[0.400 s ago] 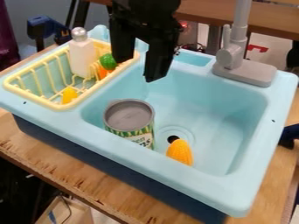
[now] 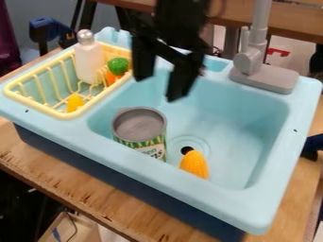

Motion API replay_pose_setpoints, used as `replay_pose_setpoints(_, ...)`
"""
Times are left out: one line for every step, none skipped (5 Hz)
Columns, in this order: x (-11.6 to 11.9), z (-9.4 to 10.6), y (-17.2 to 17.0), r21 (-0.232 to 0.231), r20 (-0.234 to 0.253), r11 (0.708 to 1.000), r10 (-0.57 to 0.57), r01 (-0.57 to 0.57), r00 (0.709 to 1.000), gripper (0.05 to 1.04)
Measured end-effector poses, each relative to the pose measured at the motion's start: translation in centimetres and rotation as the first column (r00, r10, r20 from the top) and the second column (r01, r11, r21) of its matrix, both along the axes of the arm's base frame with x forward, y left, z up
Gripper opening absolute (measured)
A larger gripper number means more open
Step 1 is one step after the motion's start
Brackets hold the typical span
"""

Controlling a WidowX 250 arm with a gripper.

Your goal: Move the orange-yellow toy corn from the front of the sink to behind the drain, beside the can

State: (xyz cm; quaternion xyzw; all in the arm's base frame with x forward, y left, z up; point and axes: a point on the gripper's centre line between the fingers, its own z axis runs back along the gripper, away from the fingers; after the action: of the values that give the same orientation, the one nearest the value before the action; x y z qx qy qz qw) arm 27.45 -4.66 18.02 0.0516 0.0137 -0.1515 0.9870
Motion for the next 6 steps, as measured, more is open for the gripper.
replay_pose_setpoints(-0.7, 0.8, -1.5, 0.012, 0.036, 0.999, -0.041, 0.040, 0.999, 1.000)
replay_pose_setpoints(-1.4, -0.2, -2.4, -0.058, 0.026, 0.990, -0.125, 0.126, 0.992, 1.000)
replay_pose_setpoints(-1.9, -1.4, -3.0, -0.105, 0.011, 0.978, -0.180, 0.181, 0.984, 1.000)
replay_pose_setpoints(-1.6, -2.8, -3.6, -0.129, -0.003, 0.971, -0.204, 0.202, 0.979, 1.000)
replay_pose_setpoints(-1.4, -3.9, -4.4, -0.134, -0.019, 0.969, -0.210, 0.206, 0.977, 1.000)
replay_pose_setpoints(-1.3, -4.5, -5.0, -0.133, -0.023, 0.970, -0.207, 0.202, 0.978, 1.000)
